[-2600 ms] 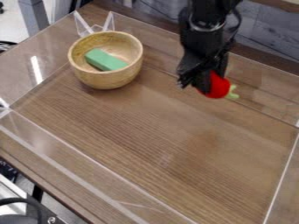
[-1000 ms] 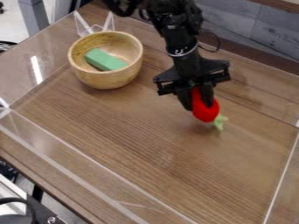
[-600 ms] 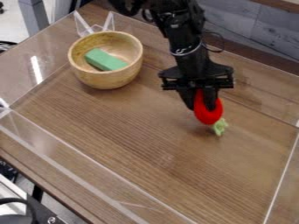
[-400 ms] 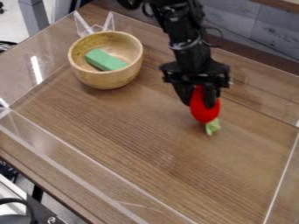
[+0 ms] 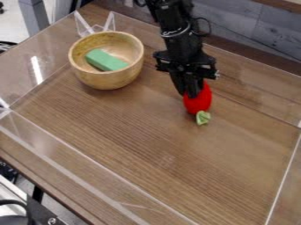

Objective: Move the red fruit to the left

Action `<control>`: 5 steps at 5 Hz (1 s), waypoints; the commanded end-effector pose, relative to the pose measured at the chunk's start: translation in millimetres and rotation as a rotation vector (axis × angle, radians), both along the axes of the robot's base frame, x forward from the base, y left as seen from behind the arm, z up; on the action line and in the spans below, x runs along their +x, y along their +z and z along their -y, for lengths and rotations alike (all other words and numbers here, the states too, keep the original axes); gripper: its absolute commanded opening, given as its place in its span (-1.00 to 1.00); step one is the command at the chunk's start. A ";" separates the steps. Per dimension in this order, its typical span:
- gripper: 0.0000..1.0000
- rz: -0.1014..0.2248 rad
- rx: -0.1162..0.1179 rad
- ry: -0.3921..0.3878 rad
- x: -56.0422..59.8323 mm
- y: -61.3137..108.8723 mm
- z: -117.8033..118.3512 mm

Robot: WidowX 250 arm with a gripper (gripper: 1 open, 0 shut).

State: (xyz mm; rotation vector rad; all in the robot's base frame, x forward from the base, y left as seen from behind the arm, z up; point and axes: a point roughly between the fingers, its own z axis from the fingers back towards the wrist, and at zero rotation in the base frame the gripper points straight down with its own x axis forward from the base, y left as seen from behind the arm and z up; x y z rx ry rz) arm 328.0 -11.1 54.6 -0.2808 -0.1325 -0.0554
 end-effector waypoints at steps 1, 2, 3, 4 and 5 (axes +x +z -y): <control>-1.00 0.090 -0.013 -0.032 0.2 43.6 -3.6; -1.00 0.129 -0.036 -0.045 -13.1 75.9 -13.4; -1.00 0.135 -0.038 -0.054 -33.8 72.0 -33.9; -1.00 0.125 -0.032 -0.064 -52.2 57.6 -47.6; -1.00 0.118 -0.017 -0.027 -61.0 55.7 -70.2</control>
